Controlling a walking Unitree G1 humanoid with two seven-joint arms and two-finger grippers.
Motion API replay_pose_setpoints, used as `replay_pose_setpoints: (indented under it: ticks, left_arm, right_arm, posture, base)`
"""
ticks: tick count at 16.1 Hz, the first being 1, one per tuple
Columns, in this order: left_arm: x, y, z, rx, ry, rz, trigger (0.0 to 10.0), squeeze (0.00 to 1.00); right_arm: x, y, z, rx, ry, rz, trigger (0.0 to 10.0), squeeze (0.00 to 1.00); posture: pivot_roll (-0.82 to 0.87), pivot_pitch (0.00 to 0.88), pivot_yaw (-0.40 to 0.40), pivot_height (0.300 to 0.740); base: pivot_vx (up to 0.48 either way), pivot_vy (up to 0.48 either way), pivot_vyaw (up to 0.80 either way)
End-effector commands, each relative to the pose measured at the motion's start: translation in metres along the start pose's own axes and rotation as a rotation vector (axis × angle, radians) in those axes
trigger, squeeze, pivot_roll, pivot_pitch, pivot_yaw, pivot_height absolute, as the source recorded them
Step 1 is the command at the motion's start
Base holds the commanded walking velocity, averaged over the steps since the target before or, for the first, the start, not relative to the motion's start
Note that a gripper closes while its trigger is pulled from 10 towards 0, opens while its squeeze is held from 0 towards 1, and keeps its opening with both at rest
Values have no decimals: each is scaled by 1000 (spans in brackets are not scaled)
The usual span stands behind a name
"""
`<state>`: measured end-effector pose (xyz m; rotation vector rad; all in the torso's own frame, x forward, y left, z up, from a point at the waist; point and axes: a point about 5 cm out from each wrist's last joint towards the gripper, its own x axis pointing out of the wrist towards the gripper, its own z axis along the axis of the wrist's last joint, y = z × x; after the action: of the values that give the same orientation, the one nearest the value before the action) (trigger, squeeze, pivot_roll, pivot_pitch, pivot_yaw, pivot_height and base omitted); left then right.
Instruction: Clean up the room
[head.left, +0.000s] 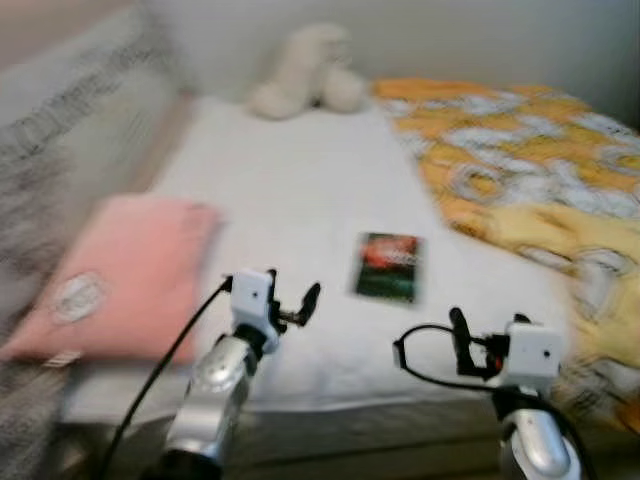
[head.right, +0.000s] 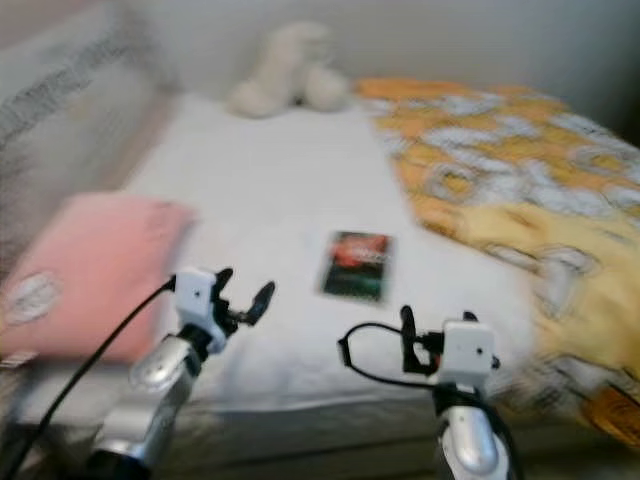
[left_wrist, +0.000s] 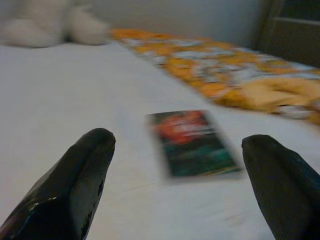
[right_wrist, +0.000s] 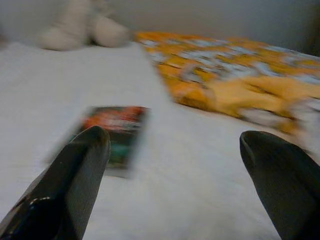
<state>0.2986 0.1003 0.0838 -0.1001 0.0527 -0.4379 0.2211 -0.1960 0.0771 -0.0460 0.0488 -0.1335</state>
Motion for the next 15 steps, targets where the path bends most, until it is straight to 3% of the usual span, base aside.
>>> replay_pose_setpoints:
  ticks: [1, 3, 4, 6, 8, 12, 15]
  left_arm:
    - [11, -3, 5, 14, -3, -9, 10000, 0]
    - [16, -1, 4, 43, 9, 25, 10000, 0]
    - [21, 7, -1, 87, 71, 92, 10000, 0]
    - [24, 14, 7, 57, 36, 107, 10000, 0]
    - [25, 7, 9, 23, 11, 84, 10000, 0]
    - [29, 0, 5, 40, 21, 54, 10000, 0]
    - [42, 2, -4, 85, 120, 83, 10000, 0]
  right_arm:
    - [3, -2, -3, 4, 0, -10, 10000, 0]
    - [8, 0, -3, -20, -10, 2, 10000, 0]
    - [11, 2, -3, -14, -10, 5, 10000, 0]
    - [14, 7, -1, -6, -22, 26, 10000, 0]
    - [12, 15, -5, 3, -22, 60, 10000, 0]
    - [8, 15, -10, 0, -7, 65, 10000, 0]
    - [3, 14, -13, -4, 15, 86, 10000, 0]
  posture:
    - [28, 0, 28, 740]
    - [24, 0, 29, 740]
    - [26, 0, 28, 740]
    - [34, 0, 28, 740]
    - [38, 0, 30, 740]
    - [34, 0, 30, 740]
    - [21, 0, 8, 740]
  base:
    - [405, -251, -781]
    - [424, 0, -631]
    - [0, 0, 0]
    - [240, 0, 0]
    - [480, 0, 0]
    - [480, 0, 0]
    - [320, 0, 0]
